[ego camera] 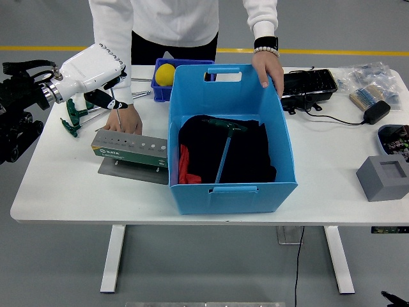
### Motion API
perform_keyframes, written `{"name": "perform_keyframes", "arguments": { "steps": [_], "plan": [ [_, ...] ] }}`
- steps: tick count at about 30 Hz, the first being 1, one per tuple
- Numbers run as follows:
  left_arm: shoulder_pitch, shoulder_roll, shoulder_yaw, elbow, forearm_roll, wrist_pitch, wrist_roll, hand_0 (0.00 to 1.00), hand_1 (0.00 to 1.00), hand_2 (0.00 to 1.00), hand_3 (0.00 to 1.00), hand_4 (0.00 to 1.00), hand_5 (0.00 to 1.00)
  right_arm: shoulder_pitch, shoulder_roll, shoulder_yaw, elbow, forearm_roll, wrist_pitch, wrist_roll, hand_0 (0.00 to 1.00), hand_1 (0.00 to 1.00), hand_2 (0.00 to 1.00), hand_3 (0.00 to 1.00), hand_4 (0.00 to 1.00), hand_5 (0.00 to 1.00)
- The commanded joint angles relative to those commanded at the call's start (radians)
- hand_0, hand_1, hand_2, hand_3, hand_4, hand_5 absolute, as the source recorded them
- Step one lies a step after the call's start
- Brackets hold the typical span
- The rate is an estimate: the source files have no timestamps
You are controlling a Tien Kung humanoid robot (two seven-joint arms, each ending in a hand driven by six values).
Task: Lift tool from toolbox,place it in box,lift tool from toolbox,place it in box
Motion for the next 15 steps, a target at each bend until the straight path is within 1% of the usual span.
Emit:
{"name": "perform_keyframes", "arguments": {
  "steps": [1, 2, 5, 7, 8, 12, 15],
  "plan": [
    [-0.001, 0.000, -0.003, 0.000, -0.003, 0.004, 0.000, 0.074, 0.002, 0.022, 0.013, 0.890, 0.356, 0.000, 0.000, 0.000, 0.000, 0.000, 0.000, 0.000, 0.616, 0.596, 0.668, 0.541, 0.772, 0.656],
    [-0.002, 0.000, -0.011, -0.001, -0.008, 0.013, 0.000, 0.051, 0.002, 0.002, 0.009, 0.893, 0.369, 0.000, 0.000, 0.001, 0.000, -0.001, 0.000, 0.000, 0.617, 0.596, 0.668, 0.541, 0.773, 0.655],
    [-0.002, 0.002, -0.034, -0.007, -0.017, 0.031, 0.000, 0.051, 0.002, 0.002, 0.009, 0.893, 0.369, 0.000, 0.000, 0.000, 0.000, 0.000, 0.000, 0.000, 0.617, 0.596, 0.668, 0.541, 0.773, 0.655],
    [-0.001, 0.005, -0.049, -0.016, -0.017, 0.032, 0.000, 0.051, 0.002, 0.002, 0.009, 0.893, 0.369, 0.000, 0.000, 0.000, 0.000, 0.000, 0.000, 0.000, 0.617, 0.596, 0.668, 0.541, 0.773, 0.655],
    [0.000, 0.006, -0.059, -0.024, -0.014, 0.031, 0.000, 0.047, 0.002, 0.002, 0.003, 0.872, 0.356, 0.000, 0.000, 0.000, 0.000, 0.001, 0.000, 0.000, 0.616, 0.596, 0.668, 0.541, 0.774, 0.655],
    [0.012, 0.010, -0.126, -0.079, 0.016, 0.012, 0.000, 0.047, 0.002, 0.002, 0.003, 0.872, 0.356, -0.002, 0.000, 0.004, 0.000, -0.004, 0.000, -0.001, 0.616, 0.596, 0.668, 0.541, 0.774, 0.655],
    [0.029, 0.016, -0.192, -0.153, 0.020, -0.014, 0.000, 0.048, 0.002, 0.002, 0.003, 0.866, 0.364, -0.005, 0.001, 0.009, 0.000, -0.011, 0.000, -0.002, 0.616, 0.598, 0.668, 0.541, 0.774, 0.656]
  ]
}}
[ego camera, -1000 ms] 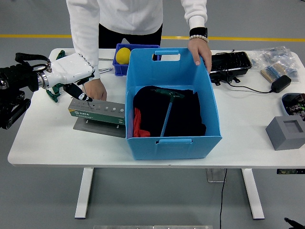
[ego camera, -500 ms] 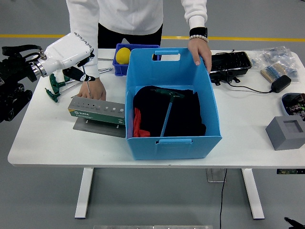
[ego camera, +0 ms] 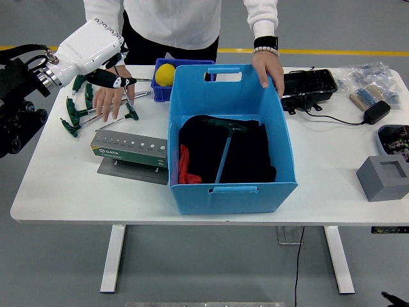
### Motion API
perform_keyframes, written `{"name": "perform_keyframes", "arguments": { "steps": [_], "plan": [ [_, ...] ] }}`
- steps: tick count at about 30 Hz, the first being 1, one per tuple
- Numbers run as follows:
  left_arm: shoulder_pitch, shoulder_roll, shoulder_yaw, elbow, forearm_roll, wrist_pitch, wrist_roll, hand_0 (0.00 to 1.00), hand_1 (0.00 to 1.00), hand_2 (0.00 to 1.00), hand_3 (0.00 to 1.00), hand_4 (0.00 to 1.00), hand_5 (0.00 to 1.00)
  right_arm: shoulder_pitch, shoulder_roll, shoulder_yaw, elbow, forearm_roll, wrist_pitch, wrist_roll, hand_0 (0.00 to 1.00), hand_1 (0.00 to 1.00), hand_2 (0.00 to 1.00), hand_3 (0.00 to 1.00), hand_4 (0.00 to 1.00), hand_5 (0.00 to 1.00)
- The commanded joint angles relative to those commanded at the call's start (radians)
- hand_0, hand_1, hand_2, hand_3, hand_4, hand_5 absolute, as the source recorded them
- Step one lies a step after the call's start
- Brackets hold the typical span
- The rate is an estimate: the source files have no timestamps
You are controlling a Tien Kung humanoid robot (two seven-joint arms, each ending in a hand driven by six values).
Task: Lift tool from toolbox,place it in box,lift tool from toolbox,place it in box
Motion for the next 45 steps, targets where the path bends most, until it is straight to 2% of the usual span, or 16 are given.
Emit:
{"name": "perform_keyframes", "arguments": {
  "steps": [4, 8, 13, 17, 20, 22, 23, 28, 33, 35, 40, 41, 45],
  "plan": [
    [0.032, 0.001, -0.075, -0.106, -0.035, -0.033, 0.000, 0.048, 0.002, 0.002, 0.003, 0.866, 0.364, -0.004, 0.001, 0.004, 0.000, -0.006, 0.000, -0.001, 0.616, 0.598, 0.668, 0.541, 0.774, 0.656],
    [0.063, -0.017, -0.121, -0.189, -0.074, -0.062, 0.000, 0.050, 0.002, 0.002, 0.003, 0.857, 0.353, -0.006, 0.003, 0.009, 0.000, -0.015, 0.001, -0.003, 0.617, 0.596, 0.668, 0.541, 0.774, 0.656],
    [0.098, -0.062, -0.170, -0.256, -0.109, -0.095, 0.000, 0.050, 0.002, 0.002, 0.003, 0.856, 0.345, -0.008, 0.005, 0.014, 0.000, -0.025, 0.001, -0.005, 0.617, 0.596, 0.669, 0.541, 0.774, 0.656],
    [0.114, -0.106, -0.177, -0.269, -0.195, -0.133, 0.000, 0.059, 0.002, 0.002, 0.005, 0.850, 0.335, -0.008, 0.006, 0.016, 0.001, -0.030, 0.001, -0.006, 0.615, 0.596, 0.669, 0.541, 0.773, 0.656],
    [0.112, -0.129, -0.135, -0.251, -0.303, -0.184, 0.000, 0.059, 0.002, 0.002, 0.005, 0.850, 0.335, -0.004, 0.006, 0.016, 0.002, -0.032, 0.001, -0.007, 0.615, 0.596, 0.669, 0.541, 0.773, 0.656],
    [0.101, -0.147, -0.082, -0.215, -0.393, -0.221, 0.005, 0.059, 0.002, 0.002, 0.005, 0.850, 0.335, 0.001, 0.005, 0.010, 0.004, -0.033, 0.003, -0.007, 0.615, 0.596, 0.669, 0.541, 0.773, 0.656],
    [0.098, -0.152, -0.063, -0.207, -0.432, -0.228, 0.009, 0.061, 0.002, 0.002, 0.008, 0.825, 0.304, 0.003, 0.004, 0.009, 0.004, -0.033, 0.003, -0.007, 0.615, 0.596, 0.670, 0.541, 0.773, 0.656],
    [0.083, -0.207, 0.052, -0.151, -0.619, -0.256, 0.052, 0.061, 0.002, 0.002, 0.008, 0.825, 0.304, 0.011, 0.005, 0.016, 0.003, -0.039, 0.002, -0.007, 0.615, 0.596, 0.670, 0.541, 0.773, 0.656],
    [0.059, -0.282, 0.205, -0.046, -0.758, -0.305, 0.089, 0.069, 0.002, 0.002, 0.022, 0.817, 0.292, 0.023, 0.004, 0.026, 0.003, -0.060, 0.003, -0.010, 0.615, 0.596, 0.670, 0.541, 0.773, 0.657],
    [0.056, -0.308, 0.248, -0.015, -0.798, -0.312, 0.105, 0.088, 0.002, 0.026, 0.056, 0.810, 0.293, 0.025, 0.004, 0.026, 0.003, -0.059, 0.003, -0.011, 0.615, 0.597, 0.670, 0.540, 0.773, 0.658],
    [0.043, -0.358, 0.315, 0.030, -0.856, -0.345, 0.147, 0.088, 0.002, 0.026, 0.056, 0.810, 0.293, 0.029, 0.002, 0.024, 0.004, -0.058, 0.004, -0.011, 0.615, 0.597, 0.670, 0.540, 0.773, 0.658],
    [0.041, -0.362, 0.319, 0.033, -0.861, -0.350, 0.155, 0.160, 0.098, 0.183, 0.269, 0.862, 0.436, 0.029, 0.001, 0.023, 0.004, -0.058, 0.004, -0.011, 0.615, 0.597, 0.672, 0.540, 0.772, 0.658],
    [0.031, -0.381, 0.333, 0.042, -0.875, -0.413, 0.218, 0.160, 0.098, 0.183, 0.269, 0.862, 0.436, 0.030, -0.001, 0.021, 0.005, -0.056, 0.005, -0.011, 0.615, 0.597, 0.672, 0.540, 0.772, 0.658]
  ]
}}
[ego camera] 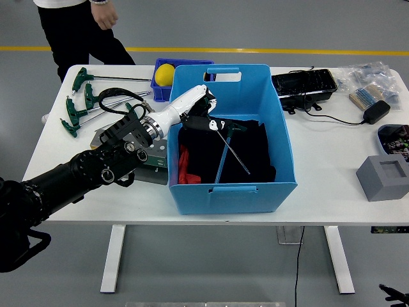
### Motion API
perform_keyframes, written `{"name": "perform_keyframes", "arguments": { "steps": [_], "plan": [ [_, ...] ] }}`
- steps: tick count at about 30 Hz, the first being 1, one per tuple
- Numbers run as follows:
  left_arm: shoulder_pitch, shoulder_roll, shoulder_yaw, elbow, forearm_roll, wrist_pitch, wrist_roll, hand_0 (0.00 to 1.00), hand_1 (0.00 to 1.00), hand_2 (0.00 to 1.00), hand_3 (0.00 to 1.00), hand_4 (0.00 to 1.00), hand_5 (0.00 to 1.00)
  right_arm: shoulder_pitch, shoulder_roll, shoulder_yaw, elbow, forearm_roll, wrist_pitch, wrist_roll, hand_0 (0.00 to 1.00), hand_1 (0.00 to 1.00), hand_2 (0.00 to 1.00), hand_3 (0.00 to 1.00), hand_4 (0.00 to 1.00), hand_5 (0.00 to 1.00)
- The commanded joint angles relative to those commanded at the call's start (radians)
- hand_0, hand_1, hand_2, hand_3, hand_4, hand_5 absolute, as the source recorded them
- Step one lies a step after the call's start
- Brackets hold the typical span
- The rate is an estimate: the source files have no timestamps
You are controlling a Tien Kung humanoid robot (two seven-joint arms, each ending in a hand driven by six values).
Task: Lift tool from toolbox,place it in box,lift tool from toolbox,place it in box
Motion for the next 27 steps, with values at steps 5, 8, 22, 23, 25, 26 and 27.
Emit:
{"name": "perform_keyframes", "arguments": {
  "steps": [5, 8, 22, 23, 25, 26, 27],
  "plan": [
    [-0.001, -0.012, 0.019, -0.004, -0.026, -0.066, 0.052, 0.287, 0.283, 0.397, 0.493, 0.899, 0.547, 0.000, -0.002, -0.003, 0.001, 0.002, 0.001, 0.000, 0.615, 0.597, 0.672, 0.539, 0.772, 0.659],
    [0.001, -0.012, 0.033, -0.002, -0.069, -0.077, 0.060, 0.435, 0.478, 0.581, 0.569, 0.924, 0.610, 0.001, -0.003, -0.005, 0.001, 0.004, 0.002, 0.001, 0.615, 0.597, 0.670, 0.540, 0.772, 0.658],
    [0.006, -0.012, 0.039, 0.014, -0.133, -0.115, 0.073, 0.568, 0.617, 0.690, 0.633, 0.949, 0.671, 0.004, -0.005, -0.010, 0.001, 0.013, 0.001, 0.003, 0.615, 0.597, 0.670, 0.541, 0.772, 0.656],
    [0.009, -0.012, 0.029, 0.017, -0.126, -0.123, 0.077, 0.568, 0.617, 0.690, 0.633, 0.949, 0.671, 0.004, -0.005, -0.010, 0.001, 0.013, 0.001, 0.003, 0.615, 0.597, 0.670, 0.541, 0.772, 0.656],
    [0.021, -0.012, -0.014, 0.023, -0.111, -0.162, 0.108, 0.568, 0.617, 0.690, 0.633, 0.949, 0.671, 0.003, -0.006, -0.011, 0.001, 0.014, 0.002, 0.003, 0.615, 0.597, 0.670, 0.541, 0.772, 0.656],
    [0.025, -0.012, -0.030, 0.024, -0.103, -0.179, 0.121, 0.704, 0.721, 0.746, 0.687, 0.971, 0.734, 0.002, -0.006, -0.011, 0.001, 0.014, 0.002, 0.003, 0.615, 0.597, 0.670, 0.541, 0.772, 0.656],
    [0.029, -0.012, -0.047, 0.024, -0.094, -0.196, 0.133, 0.704, 0.721, 0.746, 0.687, 0.971, 0.734, 0.001, -0.006, -0.010, 0.001, 0.015, 0.002, 0.003, 0.617, 0.596, 0.669, 0.541, 0.772, 0.657]
  ]
}}
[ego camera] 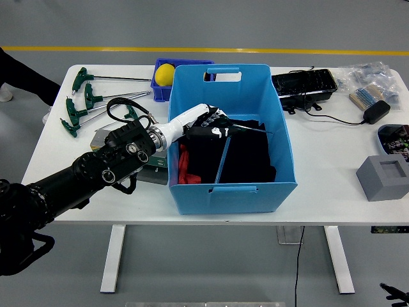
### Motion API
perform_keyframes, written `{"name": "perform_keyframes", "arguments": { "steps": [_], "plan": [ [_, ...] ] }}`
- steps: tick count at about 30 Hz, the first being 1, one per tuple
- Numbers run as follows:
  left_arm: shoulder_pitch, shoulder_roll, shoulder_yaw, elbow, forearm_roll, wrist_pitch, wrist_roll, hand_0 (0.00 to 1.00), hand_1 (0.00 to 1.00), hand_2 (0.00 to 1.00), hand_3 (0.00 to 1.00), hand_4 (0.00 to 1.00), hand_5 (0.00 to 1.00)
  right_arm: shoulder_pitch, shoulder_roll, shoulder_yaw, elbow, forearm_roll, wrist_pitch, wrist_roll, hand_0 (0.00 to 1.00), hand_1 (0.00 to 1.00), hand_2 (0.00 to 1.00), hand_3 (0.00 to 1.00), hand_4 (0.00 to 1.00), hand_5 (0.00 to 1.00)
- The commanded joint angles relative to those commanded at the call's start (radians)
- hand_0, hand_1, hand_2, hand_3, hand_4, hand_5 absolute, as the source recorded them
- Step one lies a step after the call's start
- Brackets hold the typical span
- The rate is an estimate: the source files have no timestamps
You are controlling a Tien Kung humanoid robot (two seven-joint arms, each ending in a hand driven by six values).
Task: Lift tool from toolbox,place it in box,lift tool from toolbox,place it in box
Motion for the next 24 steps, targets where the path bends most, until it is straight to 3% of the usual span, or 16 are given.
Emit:
{"name": "perform_keyframes", "arguments": {
  "steps": [4, 5, 9, 10, 11, 19, 24],
  "plan": [
    [0.013, 0.000, -0.070, -0.006, 0.054, -0.079, 0.044, 0.704, 0.721, 0.746, 0.687, 0.971, 0.734, -0.003, 0.000, -0.001, 0.000, 0.003, 0.000, 0.001, 0.617, 0.596, 0.669, 0.541, 0.772, 0.657],
    [0.017, 0.001, -0.092, -0.010, 0.071, -0.103, 0.054, 0.884, 0.909, 0.889, 0.751, 0.998, 0.851, -0.005, 0.000, 0.000, -0.001, 0.003, 0.000, 0.001, 0.617, 0.597, 0.668, 0.542, 0.773, 0.657],
    [0.027, 0.012, -0.163, -0.024, 0.130, -0.158, 0.063, 0.884, 0.909, 0.889, 0.751, 0.998, 0.851, -0.009, 0.000, 0.000, -0.001, 0.005, 0.000, 0.001, 0.617, 0.597, 0.668, 0.542, 0.773, 0.657],
    [0.029, 0.015, -0.178, -0.030, 0.152, -0.165, 0.062, 0.884, 0.909, 0.889, 0.751, 0.998, 0.851, -0.010, 0.000, 0.000, -0.001, 0.005, 0.000, 0.002, 0.617, 0.597, 0.668, 0.542, 0.773, 0.657],
    [0.030, 0.017, -0.188, -0.034, 0.169, -0.170, 0.061, 0.993, 0.998, 0.998, 0.818, 0.998, 0.917, -0.011, 0.000, 0.000, -0.001, 0.005, 0.000, 0.002, 0.616, 0.596, 0.667, 0.541, 0.773, 0.657],
    [0.036, 0.040, -0.272, -0.107, 0.323, -0.206, 0.073, 0.998, 0.998, 0.998, 0.849, 0.998, 0.929, -0.019, 0.001, 0.004, -0.002, 0.002, 0.002, 0.000, 0.617, 0.596, 0.667, 0.541, 0.773, 0.657],
    [0.028, 0.047, -0.291, -0.153, 0.494, -0.188, 0.041, 0.998, 0.998, 0.998, 0.855, 0.998, 0.935, -0.025, 0.002, 0.004, -0.002, 0.004, 0.001, 0.000, 0.617, 0.596, 0.667, 0.542, 0.774, 0.657]
  ]
}}
